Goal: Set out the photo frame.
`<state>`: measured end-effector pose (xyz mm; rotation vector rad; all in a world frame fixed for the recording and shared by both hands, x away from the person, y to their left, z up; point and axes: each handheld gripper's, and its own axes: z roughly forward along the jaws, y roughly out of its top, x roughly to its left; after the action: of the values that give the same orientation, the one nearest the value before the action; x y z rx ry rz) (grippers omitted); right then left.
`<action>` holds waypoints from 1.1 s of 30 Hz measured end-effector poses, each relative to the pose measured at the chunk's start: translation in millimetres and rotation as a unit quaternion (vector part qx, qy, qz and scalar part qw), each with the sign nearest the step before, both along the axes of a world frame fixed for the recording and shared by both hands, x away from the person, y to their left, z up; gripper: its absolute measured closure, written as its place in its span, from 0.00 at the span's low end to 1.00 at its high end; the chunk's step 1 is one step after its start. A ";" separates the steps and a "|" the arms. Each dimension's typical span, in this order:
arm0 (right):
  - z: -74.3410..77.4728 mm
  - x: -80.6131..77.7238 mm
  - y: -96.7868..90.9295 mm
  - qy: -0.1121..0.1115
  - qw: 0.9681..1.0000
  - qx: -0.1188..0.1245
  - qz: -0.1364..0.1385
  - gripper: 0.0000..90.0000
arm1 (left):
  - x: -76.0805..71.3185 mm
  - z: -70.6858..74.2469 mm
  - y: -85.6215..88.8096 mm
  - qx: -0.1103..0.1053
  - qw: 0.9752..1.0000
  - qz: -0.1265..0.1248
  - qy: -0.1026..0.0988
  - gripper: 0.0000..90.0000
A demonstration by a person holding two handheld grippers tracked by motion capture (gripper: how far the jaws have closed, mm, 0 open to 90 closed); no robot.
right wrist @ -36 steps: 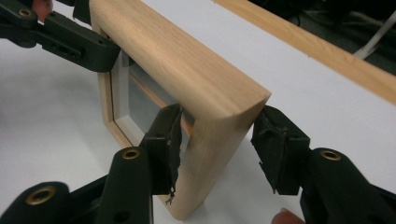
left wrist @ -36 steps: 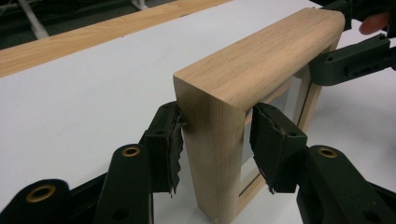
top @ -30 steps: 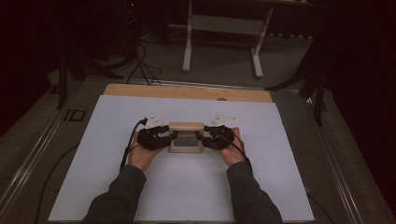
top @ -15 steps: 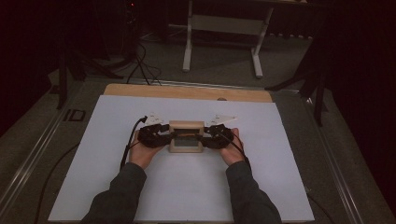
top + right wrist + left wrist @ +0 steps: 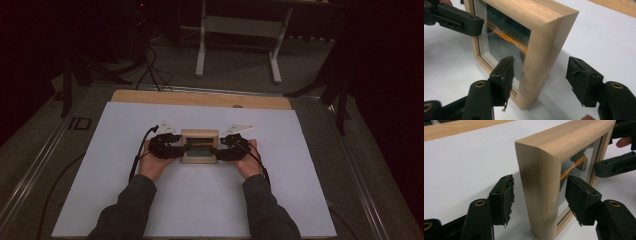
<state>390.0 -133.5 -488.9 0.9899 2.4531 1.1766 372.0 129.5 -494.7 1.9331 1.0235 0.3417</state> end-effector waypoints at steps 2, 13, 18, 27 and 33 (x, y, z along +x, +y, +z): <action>0.1 -0.8 0.5 0.001 1.000 -0.001 -0.001 0.41 | -1.1 0.5 1.6 -0.002 1.000 0.002 0.000 0.44; 7.8 -8.2 -3.3 -0.005 1.000 -0.017 0.002 0.37 | -10.2 8.3 14.0 0.003 1.000 0.010 -0.003 0.43; 11.5 -13.2 -6.9 -0.011 1.000 -0.019 0.004 0.37 | -17.2 12.4 17.9 0.009 1.000 0.012 -0.012 0.43; 15.6 -26.2 -27.2 -0.021 1.000 -0.002 -0.001 0.37 | -38.3 20.1 36.4 0.014 0.999 0.018 -0.035 0.43; 17.0 -35.9 -39.1 -0.034 0.999 0.003 -0.004 0.37 | -53.0 18.8 49.4 0.015 0.999 0.022 -0.040 0.43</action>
<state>354.0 -172.6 -471.8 0.9455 2.3915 1.1966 319.0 178.9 -475.9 1.9097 1.0150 0.4570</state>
